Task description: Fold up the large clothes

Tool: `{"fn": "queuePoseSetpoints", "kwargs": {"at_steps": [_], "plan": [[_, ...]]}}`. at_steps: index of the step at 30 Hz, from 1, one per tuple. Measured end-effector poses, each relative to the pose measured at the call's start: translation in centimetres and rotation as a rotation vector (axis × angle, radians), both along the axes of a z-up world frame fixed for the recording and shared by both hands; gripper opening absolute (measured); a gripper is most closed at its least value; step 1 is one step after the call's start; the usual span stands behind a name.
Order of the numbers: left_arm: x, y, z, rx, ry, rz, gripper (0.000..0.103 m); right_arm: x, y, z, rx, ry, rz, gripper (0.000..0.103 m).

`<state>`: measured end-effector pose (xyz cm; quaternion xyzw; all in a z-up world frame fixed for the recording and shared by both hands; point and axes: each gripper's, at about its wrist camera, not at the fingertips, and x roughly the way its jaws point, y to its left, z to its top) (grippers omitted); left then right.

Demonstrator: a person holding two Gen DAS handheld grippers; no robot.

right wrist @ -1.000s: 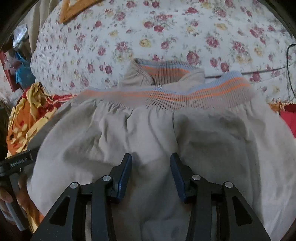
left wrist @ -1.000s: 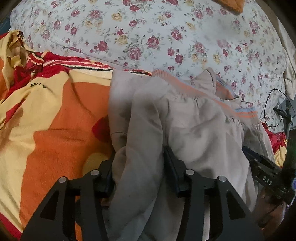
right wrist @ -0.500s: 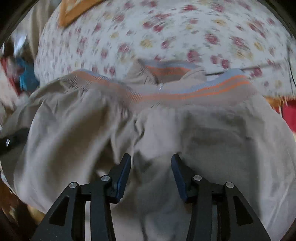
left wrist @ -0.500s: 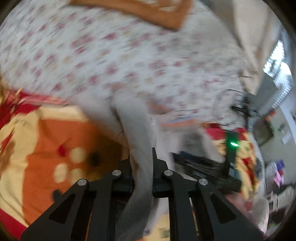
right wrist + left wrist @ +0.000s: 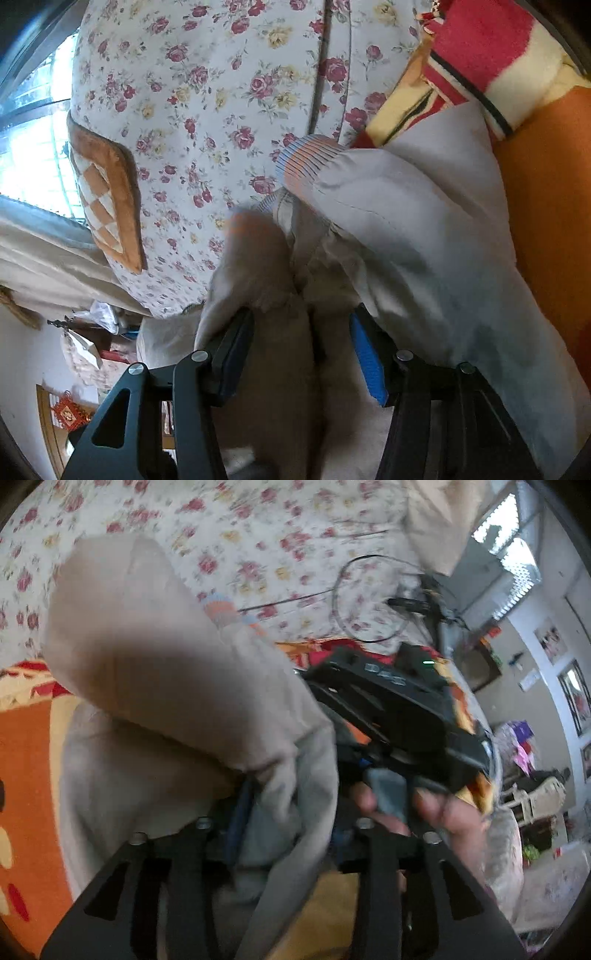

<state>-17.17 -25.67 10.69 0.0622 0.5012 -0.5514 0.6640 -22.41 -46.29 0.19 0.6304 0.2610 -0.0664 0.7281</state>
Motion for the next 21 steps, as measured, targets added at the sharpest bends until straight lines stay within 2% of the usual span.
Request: {"fn": "queuePoseSetpoints", "kwargs": {"at_steps": [5, 7, 9, 10, 12, 14, 16, 21], "plan": [[0.9, 4.3, 3.9, 0.001, -0.084, 0.025, 0.06, -1.9, -0.6, -0.3, 0.08, -0.072, -0.082, 0.061], [1.7, 5.8, 4.0, 0.043, -0.151, 0.084, 0.061, -2.4, -0.8, -0.3, 0.103, -0.088, -0.102, 0.065], [2.6, 6.8, 3.3, 0.085, -0.21, 0.136, 0.061, -2.5, -0.6, 0.3, 0.087, -0.114, -0.107, 0.076], [2.9, 7.2, 2.3, 0.11, -0.223, 0.165, 0.061, -2.4, -0.4, 0.5, 0.072, -0.116, -0.102, 0.078], [3.3, 7.7, 0.4, 0.143, -0.192, 0.185, 0.061, -1.8, 0.2, 1.1, 0.031, -0.111, -0.08, 0.083], [3.2, 7.2, -2.0, 0.172, -0.129, 0.179, 0.061, -0.9, 0.7, 1.8, -0.021, -0.089, -0.049, 0.084], [3.1, 6.7, -3.1, 0.205, -0.133, 0.204, 0.061, -0.4, 1.1, 2.1, -0.066, -0.057, -0.012, 0.084], [5.9, 6.3, -1.5, 0.191, -0.162, 0.353, 0.061, 0.3, 1.8, 3.4, -0.174, -0.018, 0.059, 0.085]]}}
